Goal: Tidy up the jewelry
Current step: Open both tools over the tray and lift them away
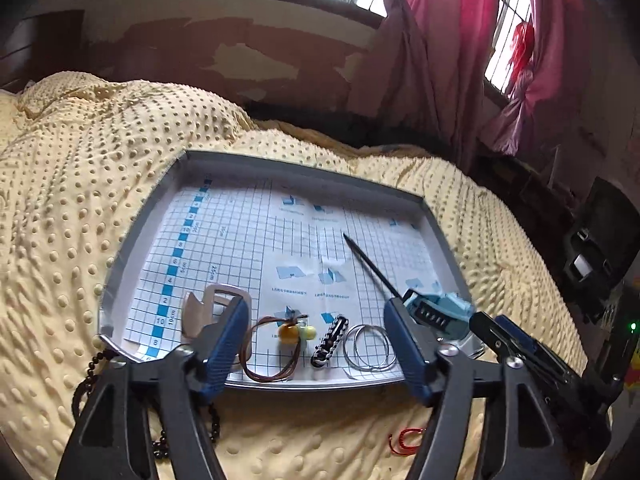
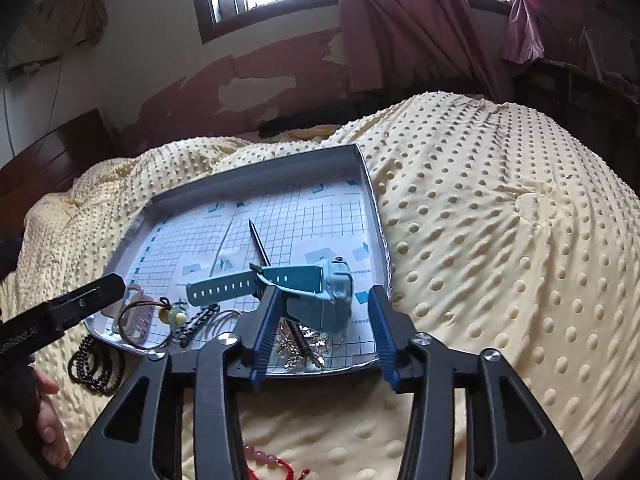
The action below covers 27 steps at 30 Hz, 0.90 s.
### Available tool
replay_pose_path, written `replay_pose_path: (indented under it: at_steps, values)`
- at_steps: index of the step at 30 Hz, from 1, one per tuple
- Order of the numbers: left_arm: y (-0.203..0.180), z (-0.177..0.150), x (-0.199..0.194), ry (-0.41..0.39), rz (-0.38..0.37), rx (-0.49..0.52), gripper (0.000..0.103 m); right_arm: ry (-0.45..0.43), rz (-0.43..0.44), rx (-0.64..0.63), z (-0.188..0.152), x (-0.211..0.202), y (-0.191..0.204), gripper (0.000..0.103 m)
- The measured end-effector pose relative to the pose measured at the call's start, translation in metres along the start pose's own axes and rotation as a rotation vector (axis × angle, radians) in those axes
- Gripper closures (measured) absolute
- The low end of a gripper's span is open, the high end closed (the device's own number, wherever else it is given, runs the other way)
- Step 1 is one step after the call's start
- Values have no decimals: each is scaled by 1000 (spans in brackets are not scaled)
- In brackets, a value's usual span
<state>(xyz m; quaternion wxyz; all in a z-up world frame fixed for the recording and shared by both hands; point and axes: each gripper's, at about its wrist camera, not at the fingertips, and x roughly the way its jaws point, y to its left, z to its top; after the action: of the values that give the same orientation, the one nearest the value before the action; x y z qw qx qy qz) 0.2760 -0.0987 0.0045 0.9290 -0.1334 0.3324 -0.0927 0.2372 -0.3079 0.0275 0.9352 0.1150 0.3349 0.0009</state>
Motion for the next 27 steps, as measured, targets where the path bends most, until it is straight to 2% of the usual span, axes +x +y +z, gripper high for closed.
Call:
replay_pose_path:
  at_steps: [4, 6, 9, 12, 19, 27]
  values:
    - [1, 1, -27, -74, 16, -6, 10, -69, 34, 37, -2, -21, 0, 37]
    - [0, -1, -43, -122, 32, 4, 5, -108, 59, 50, -3, -35, -1, 19]
    - [0, -7, -70, -202, 52, 30, 0, -172, 101, 46, -5, -58, 1, 1]
    - [0, -14, -98, -270, 60, 63, 0, -234, 134, 12, -8, -81, 5, 1]
    - [6, -35, -148, -330, 70, 124, 0, -344, 163, -141, -22, -132, 35, 1]
    - [30, -74, -190, -372, 66, 108, 0, -334, 150, -238, -56, -162, 58, 1]
